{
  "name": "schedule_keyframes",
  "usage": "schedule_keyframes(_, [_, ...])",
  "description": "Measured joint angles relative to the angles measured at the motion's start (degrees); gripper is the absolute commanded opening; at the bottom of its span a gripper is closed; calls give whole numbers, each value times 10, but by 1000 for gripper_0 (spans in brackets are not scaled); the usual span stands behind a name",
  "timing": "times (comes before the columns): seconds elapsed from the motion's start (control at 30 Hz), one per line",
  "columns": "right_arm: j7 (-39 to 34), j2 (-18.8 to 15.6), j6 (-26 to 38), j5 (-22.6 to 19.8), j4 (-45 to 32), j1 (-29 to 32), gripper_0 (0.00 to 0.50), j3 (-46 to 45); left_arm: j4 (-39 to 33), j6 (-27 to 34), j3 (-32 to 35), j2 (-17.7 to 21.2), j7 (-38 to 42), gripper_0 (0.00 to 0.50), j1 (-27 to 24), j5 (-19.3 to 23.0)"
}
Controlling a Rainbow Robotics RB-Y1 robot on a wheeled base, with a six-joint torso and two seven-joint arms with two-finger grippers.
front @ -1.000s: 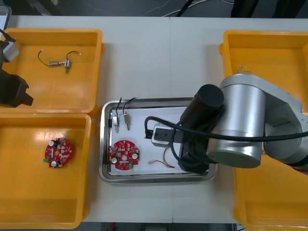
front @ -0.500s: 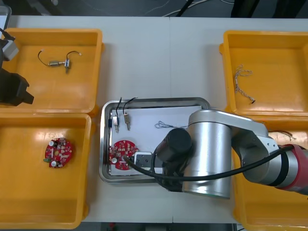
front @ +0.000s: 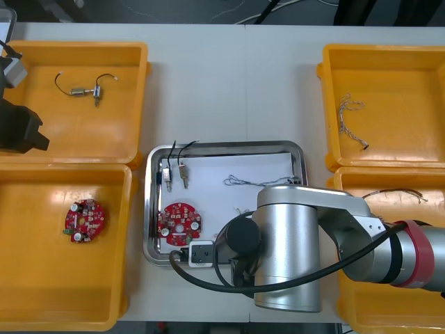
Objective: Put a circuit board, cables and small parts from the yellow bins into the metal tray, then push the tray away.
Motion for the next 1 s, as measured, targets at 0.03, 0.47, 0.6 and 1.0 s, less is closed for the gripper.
schedule_keyframes(0.03, [0,2,-1,0,5,0,500,1,0,0,0,0,0,500,0,0])
schedule_keyframes(0.47, [-5,36,-7,17,48,0,500,17,0,0,0,0,0,500,0,0])
schedule_keyframes(0.6, [-5,40,-7,21,48,0,500,17,-1,0,0,0,0,500,0,0])
schedule_keyframes(1.0, [-5,41,-7,64,48,10,500,29,-1,0,0,0,0,500,0,0])
